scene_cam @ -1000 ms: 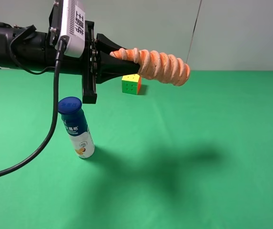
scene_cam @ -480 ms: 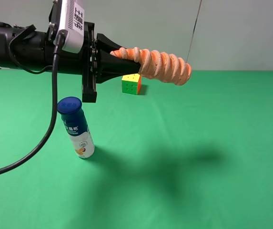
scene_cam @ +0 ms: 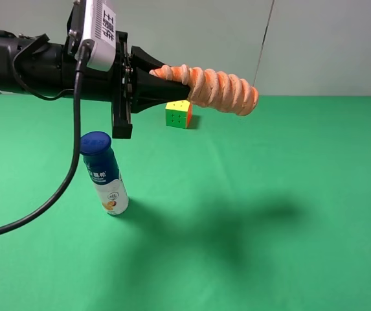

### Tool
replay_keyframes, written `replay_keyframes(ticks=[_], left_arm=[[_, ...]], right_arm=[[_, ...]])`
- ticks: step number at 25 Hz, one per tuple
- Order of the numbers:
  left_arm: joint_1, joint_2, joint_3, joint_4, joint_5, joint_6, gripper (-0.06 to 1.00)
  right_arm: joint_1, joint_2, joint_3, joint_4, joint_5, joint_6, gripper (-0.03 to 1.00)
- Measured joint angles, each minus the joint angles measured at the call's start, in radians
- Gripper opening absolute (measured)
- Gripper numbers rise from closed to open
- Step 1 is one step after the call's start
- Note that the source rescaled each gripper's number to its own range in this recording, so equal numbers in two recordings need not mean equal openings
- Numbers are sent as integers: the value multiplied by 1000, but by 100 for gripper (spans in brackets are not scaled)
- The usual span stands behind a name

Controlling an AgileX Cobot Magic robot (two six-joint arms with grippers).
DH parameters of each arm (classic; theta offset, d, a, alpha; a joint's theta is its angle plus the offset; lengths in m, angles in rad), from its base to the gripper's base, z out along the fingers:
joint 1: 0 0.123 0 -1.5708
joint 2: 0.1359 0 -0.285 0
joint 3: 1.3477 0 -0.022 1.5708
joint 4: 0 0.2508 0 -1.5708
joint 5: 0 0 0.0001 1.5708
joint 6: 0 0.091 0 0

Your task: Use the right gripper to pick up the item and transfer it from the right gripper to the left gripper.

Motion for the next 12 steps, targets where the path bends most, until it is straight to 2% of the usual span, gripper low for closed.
replay_keyframes(ticks=[10,12], left_arm=[[5,0,0,0,-6,-3,0],[8,-14,0,0,-33,-17,0]], right_arm=[[0,0,0,0,0,0,100],[0,0,0,0,0,0,100]])
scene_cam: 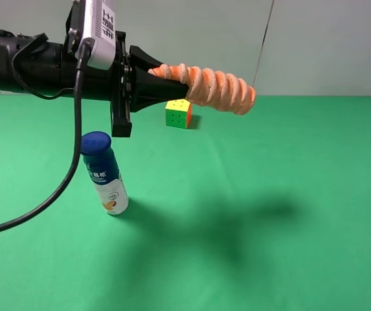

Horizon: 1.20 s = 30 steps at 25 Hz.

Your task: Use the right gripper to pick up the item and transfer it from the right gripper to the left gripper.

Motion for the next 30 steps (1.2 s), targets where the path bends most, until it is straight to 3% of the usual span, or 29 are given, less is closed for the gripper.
replay_keyframes(ticks=[5,14,24,30], left_arm=[[60,-83,-4,21,-56,-124,0],[205,-210,-7,240,-239,-450,0],[214,-216,-1,301,-567,-628,0],[214,-216,-1,396,-706,-780,0]], right_arm=[[0,0,0,0,0,0,100],[0,0,0,0,0,0,100],[0,0,0,0,0,0,100],[0,0,0,0,0,0,100]])
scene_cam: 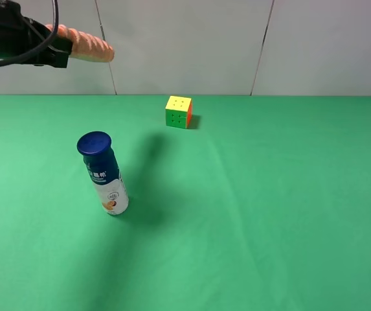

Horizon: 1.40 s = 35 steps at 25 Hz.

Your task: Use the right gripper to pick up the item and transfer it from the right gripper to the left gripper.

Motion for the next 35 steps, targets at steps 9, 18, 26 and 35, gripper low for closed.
replay_keyframes(ticks=[9,18,26,35], left_arm=[[0,0,41,218,-124,-293,0],[0,65,113,469,-247,-557,0],[-9,206,116,735,-374,-847,0],[-32,370,199,1028,-665,-1193,0]], right_arm=[[0,0,0,0,0,0,100],[0,0,0,0,0,0,100],[0,0,0,0,0,0,100],[0,0,0,0,0,0,100]])
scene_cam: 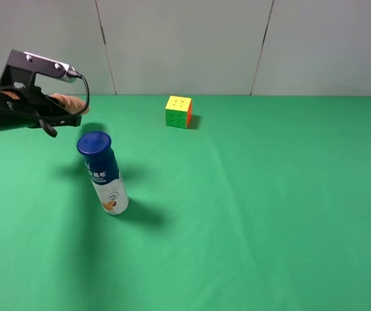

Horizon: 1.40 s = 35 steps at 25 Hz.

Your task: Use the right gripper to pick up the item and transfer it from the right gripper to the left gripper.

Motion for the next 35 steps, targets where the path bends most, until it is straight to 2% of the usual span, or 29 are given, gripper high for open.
replay_keyframes(ticks=[4,10,14,28,30,33,35], left_arm=[[-2,87,31,36,-126,-50,0],[-17,197,31,95,-244,-95,0],[-26,237,31,126,-282,-105,0],[-26,245,80,127,-366,-114,1],[-26,245,80,128,-373,-133,12],[-26,245,80,129,-386,-164,38],[-26,245,80,130,-393,-173,51]], right_arm=[[0,0,0,0,0,0,100],[0,0,0,0,0,0,100],[0,0,0,0,0,0,100],[0,0,0,0,-1,0,100],[0,0,0,0,-1,0,100],[0,0,0,0,-1,0,100],[0,0,0,0,-1,0,100]])
